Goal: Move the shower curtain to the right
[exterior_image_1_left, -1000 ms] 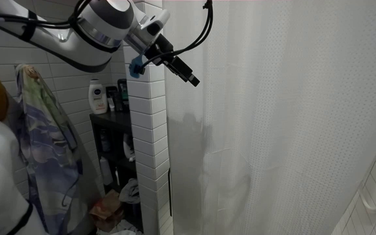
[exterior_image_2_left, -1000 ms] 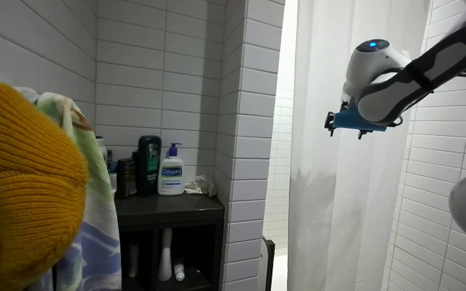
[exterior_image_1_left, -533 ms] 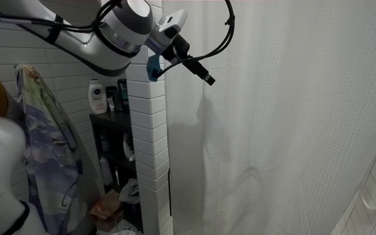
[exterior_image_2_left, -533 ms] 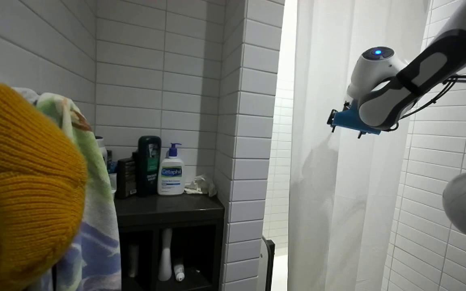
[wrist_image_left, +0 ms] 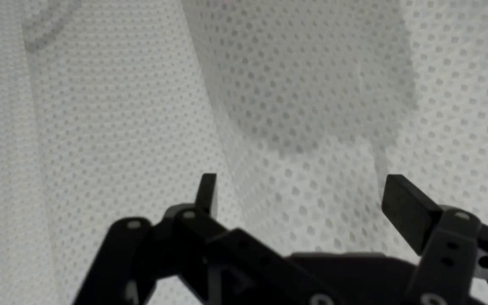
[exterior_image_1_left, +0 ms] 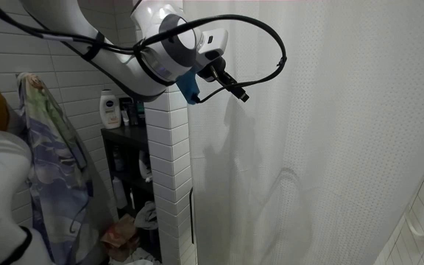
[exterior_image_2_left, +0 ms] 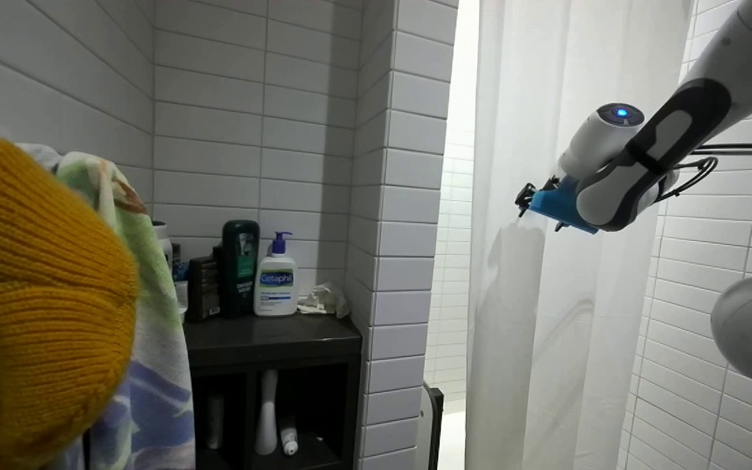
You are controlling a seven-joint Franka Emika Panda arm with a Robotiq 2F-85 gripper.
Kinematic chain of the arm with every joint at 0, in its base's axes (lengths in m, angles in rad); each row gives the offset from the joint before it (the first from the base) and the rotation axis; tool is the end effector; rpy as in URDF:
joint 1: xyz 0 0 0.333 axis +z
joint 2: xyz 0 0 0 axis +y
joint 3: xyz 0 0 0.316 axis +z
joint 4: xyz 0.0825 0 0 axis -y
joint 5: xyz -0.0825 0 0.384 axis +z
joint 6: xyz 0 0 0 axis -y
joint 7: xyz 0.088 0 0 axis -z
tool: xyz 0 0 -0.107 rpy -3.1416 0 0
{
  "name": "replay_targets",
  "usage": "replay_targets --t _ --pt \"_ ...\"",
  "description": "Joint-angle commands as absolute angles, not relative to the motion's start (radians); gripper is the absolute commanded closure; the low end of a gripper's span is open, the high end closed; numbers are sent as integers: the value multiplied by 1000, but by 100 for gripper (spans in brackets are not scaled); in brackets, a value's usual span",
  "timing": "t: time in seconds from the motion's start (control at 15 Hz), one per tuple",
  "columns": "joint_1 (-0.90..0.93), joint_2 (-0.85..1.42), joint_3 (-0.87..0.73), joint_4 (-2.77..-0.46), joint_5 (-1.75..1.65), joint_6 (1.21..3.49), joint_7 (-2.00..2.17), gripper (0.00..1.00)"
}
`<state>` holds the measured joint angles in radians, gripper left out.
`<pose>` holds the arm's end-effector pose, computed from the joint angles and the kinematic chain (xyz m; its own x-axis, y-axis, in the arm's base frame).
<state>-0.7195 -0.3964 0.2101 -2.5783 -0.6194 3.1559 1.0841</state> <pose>0.4183 -0.1671 0.4944 0.2496 -0.5928 0.7657 -0.6778 -0.6716 -0.2991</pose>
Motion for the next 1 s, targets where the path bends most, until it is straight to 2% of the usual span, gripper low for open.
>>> replay_targets --t 0.0,0.07,0.2,0.47,0.67,0.73,0.93 --pt "-755 -298 216 -2515 -647 3223 1049 25" --pt "-765 -288 220 -2507 -649 3229 1038 26" --pt "-789 -282 230 -2490 -654 3227 1018 39" --pt "-905 -322 297 -2460 -695 3208 1003 71" --pt "-1085 -379 415 -2429 -758 3177 1039 95" --pt "-1146 -394 455 -2420 -775 3169 1051 99" --pt "-1365 -444 608 -2396 -835 3133 1104 100"
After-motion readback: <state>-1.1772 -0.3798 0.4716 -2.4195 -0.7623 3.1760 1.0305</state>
